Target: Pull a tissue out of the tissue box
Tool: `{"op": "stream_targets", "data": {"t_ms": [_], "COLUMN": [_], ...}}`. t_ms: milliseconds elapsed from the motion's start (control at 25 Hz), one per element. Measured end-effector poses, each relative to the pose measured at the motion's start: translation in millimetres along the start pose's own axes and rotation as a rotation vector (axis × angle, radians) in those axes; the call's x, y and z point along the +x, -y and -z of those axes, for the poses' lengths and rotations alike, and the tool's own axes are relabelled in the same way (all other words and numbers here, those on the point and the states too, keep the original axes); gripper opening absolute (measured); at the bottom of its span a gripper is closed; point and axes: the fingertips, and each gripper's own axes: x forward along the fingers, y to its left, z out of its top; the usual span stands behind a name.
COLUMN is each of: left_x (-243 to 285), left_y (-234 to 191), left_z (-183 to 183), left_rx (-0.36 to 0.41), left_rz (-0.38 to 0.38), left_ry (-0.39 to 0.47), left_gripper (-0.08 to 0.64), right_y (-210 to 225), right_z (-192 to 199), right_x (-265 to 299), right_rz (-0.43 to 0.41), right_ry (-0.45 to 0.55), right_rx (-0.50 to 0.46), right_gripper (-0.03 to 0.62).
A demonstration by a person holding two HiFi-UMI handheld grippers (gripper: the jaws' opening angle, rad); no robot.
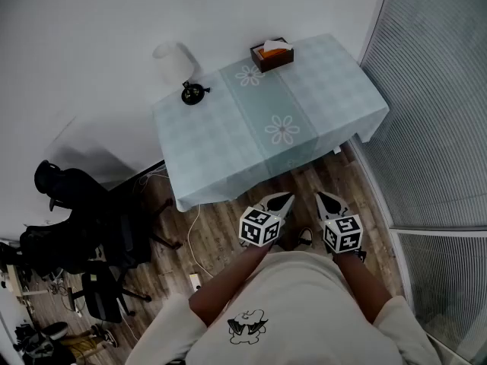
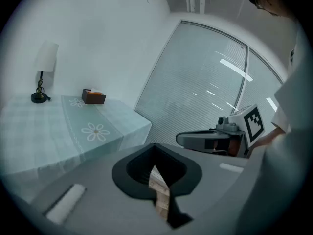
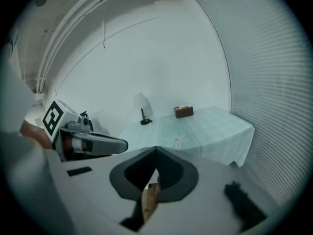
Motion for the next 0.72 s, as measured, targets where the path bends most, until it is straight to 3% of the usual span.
{"op": "stream_targets", "data": {"t_ms": [720], "left_x": [-7], "left_y": [-3], "left_z": [9], "left_rx": [-0.024], "left_rz": [0.0], "left_ry": [0.001], "left_gripper": [0.005], "right_y": [-13], "right_z": [6], "right_x": [1], "right_rz": [-0.021], "right_ry": [0.002], "right_rx": [0.015], "right_gripper": [0.012]}}
